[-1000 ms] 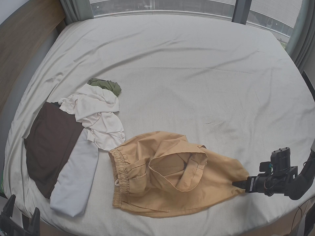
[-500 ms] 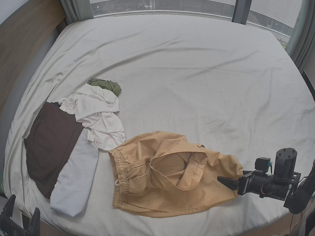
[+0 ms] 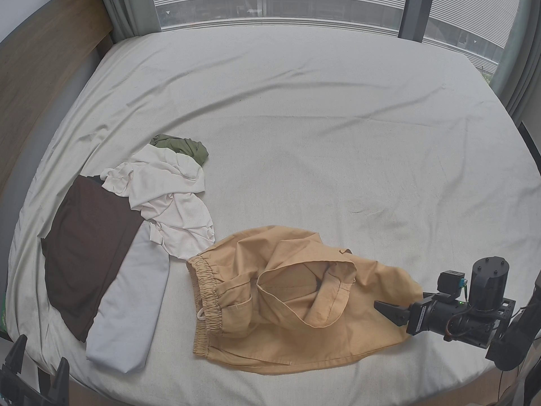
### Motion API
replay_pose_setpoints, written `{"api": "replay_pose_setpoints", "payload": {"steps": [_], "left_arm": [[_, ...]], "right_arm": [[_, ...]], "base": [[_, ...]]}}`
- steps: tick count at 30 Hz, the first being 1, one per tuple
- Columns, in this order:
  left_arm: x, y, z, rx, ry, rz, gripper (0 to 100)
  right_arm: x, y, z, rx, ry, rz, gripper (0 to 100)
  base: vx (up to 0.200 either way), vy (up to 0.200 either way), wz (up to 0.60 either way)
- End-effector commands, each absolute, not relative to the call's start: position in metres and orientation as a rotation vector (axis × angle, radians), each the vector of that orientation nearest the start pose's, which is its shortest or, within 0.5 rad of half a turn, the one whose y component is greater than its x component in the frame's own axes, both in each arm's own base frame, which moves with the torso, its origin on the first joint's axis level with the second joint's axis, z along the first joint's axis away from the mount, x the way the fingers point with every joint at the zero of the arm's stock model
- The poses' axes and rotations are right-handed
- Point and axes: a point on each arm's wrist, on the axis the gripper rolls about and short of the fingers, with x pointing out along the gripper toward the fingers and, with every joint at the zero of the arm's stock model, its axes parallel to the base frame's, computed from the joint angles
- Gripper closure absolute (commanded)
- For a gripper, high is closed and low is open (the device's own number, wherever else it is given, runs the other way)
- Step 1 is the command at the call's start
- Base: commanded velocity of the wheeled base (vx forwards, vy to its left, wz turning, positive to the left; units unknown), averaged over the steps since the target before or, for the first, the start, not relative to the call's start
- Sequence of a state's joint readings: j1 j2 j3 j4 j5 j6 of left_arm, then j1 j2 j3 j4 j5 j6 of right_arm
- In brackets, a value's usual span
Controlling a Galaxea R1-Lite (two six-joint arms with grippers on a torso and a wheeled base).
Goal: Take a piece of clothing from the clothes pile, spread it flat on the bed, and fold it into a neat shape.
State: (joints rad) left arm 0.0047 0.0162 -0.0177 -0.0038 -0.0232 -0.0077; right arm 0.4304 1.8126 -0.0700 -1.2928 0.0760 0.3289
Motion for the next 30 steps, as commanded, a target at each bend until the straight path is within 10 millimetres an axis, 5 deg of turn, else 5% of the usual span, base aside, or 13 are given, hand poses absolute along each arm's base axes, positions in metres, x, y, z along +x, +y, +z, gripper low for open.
{"api": "replay_pose_setpoints", "payload": {"steps": [1,23,30], "left_arm": [[-0.023,-0.001,0.076,-0.005,-0.003,-0.017,0],[-0.023,-0.001,0.076,-0.009,-0.005,-0.017,0],[-0.023,-0.001,0.076,-0.011,-0.005,-0.017,0]], "right_arm": [[0.181,0.081,0.071,0.248,0.483,0.412,0],[0.182,0.103,0.094,0.264,0.349,0.499,0],[0.179,0.091,0.1,0.275,0.316,0.432,0]], "base": [[0.0,0.0,0.0],[0.0,0.0,0.0],[0.0,0.0,0.0]]}}
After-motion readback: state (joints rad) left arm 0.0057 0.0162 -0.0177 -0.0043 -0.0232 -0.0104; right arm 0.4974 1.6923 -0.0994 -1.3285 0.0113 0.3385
